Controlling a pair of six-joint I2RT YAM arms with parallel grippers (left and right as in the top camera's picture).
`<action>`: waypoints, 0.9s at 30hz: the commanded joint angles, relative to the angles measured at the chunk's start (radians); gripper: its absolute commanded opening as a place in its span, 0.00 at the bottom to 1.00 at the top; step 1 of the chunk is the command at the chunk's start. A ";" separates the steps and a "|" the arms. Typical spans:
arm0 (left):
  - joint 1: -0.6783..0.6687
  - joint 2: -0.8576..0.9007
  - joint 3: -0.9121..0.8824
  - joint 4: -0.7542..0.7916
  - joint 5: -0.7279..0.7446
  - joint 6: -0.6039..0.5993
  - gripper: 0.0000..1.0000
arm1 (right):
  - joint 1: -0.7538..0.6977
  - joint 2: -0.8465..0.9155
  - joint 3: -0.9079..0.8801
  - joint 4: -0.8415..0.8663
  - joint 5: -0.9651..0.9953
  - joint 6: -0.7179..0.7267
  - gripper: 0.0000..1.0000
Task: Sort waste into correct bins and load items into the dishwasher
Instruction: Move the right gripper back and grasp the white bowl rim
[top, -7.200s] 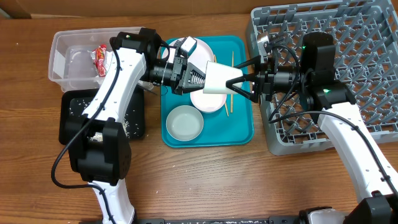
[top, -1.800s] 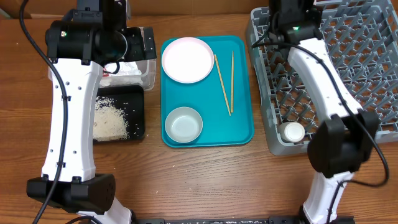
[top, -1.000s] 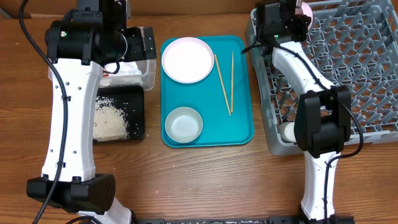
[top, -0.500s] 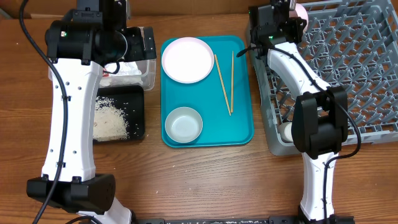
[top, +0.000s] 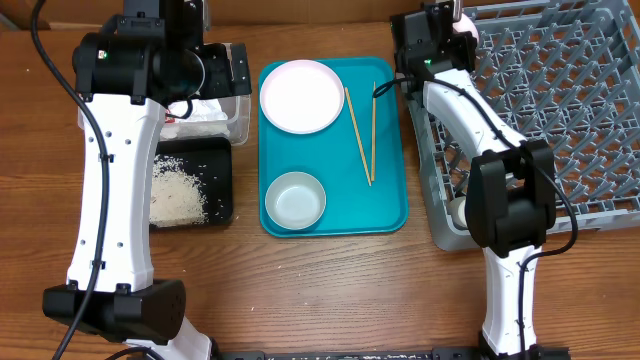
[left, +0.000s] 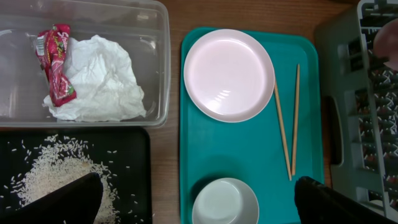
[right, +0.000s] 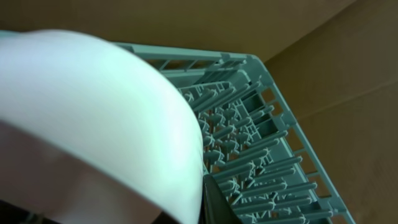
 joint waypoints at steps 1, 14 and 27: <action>-0.002 -0.007 0.011 -0.002 -0.007 -0.009 1.00 | 0.001 0.011 -0.013 -0.040 -0.122 0.034 0.11; -0.002 -0.007 0.011 -0.002 -0.007 -0.009 1.00 | 0.081 -0.099 -0.010 -0.244 -0.314 0.182 0.49; -0.002 -0.007 0.011 -0.002 -0.007 -0.009 1.00 | 0.090 -0.267 -0.010 -0.362 -0.971 0.187 0.95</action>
